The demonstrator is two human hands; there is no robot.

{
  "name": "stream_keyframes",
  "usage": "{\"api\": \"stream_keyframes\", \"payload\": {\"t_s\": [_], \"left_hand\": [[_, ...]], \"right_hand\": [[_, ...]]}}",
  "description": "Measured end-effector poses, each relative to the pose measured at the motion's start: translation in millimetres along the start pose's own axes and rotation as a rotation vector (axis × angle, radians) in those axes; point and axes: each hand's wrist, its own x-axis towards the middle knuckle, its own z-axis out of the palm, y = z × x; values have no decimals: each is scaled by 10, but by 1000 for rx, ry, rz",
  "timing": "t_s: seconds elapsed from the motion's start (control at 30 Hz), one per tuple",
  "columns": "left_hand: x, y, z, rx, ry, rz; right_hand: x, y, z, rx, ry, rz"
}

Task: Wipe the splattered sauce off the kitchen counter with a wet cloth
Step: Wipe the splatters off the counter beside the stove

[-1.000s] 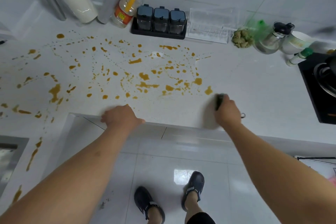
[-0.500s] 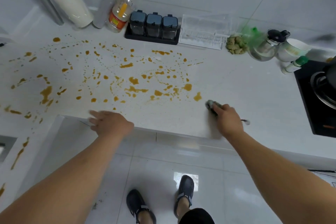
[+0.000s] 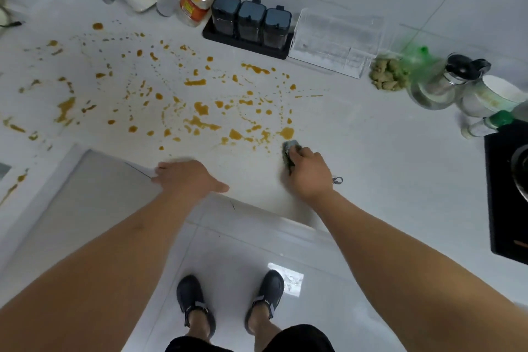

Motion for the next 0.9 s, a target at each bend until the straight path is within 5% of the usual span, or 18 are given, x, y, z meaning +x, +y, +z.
{"api": "stream_keyframes", "payload": {"t_s": [0.13,0.27,0.37,0.6,0.73,0.9], "left_hand": [[82,2,32,3,5,-19],[121,-46,73,3,54,22],[169,-51,97,7,96,40],[279,4,73,30,60,12],[331,16,73,7,50,-5],[343,-14,105,47,78,51]], "right_hand": [[-201,444,-119,-82,-47,-171],[59,1203,-360,-149,20,195],[313,1099,-352,-83,29,379],[-227,-510,161,5,-3,-117],[-368,-413,118,-71,-47,-308],[-40,889,-260,-171,83,142]]}}
